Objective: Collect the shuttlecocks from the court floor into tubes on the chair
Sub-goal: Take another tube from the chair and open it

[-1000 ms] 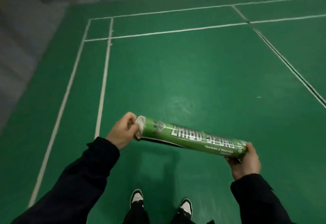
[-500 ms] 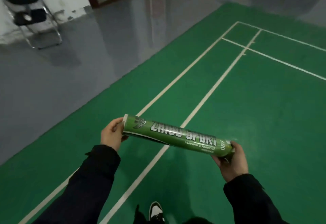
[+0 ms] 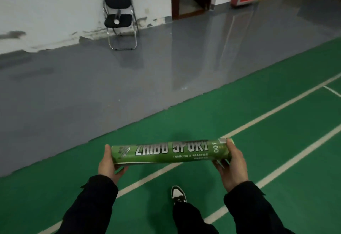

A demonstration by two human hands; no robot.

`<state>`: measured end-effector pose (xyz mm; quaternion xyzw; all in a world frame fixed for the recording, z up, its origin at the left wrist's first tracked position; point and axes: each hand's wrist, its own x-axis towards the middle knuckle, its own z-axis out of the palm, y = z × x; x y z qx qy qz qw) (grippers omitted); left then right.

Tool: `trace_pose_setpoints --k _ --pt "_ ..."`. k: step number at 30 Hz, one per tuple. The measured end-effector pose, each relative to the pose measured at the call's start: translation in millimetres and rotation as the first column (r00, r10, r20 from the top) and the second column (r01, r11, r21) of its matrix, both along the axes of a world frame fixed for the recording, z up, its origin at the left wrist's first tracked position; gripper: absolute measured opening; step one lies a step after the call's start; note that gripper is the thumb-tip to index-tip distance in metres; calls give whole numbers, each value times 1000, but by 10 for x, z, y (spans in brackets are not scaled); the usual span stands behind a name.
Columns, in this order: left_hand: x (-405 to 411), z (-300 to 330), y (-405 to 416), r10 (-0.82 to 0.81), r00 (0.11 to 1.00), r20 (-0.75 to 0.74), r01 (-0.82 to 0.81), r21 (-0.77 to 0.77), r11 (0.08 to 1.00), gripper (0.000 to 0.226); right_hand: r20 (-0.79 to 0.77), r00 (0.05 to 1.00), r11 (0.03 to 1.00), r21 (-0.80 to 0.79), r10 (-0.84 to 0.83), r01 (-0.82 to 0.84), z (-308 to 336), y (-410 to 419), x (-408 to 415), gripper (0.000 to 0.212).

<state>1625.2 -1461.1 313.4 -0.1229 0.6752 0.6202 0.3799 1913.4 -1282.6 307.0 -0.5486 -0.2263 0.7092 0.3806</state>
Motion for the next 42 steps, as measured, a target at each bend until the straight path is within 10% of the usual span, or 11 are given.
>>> trace_pose_setpoints --k 15,30,42 --pt "-3823 22 1800 328 943 -63 -326 38 945 47 -254 893 901 -136 371 -413 88 2506 -5036 50" --pt "-8348 132 5260 182 983 17 -182 38 982 27 -268 956 986 -89 115 -144 143 5595 -8853 51" --pt "-11193 177 8242 161 979 125 -164 13 986 32 -334 906 939 -131 260 -318 202 8525 -12000 47"
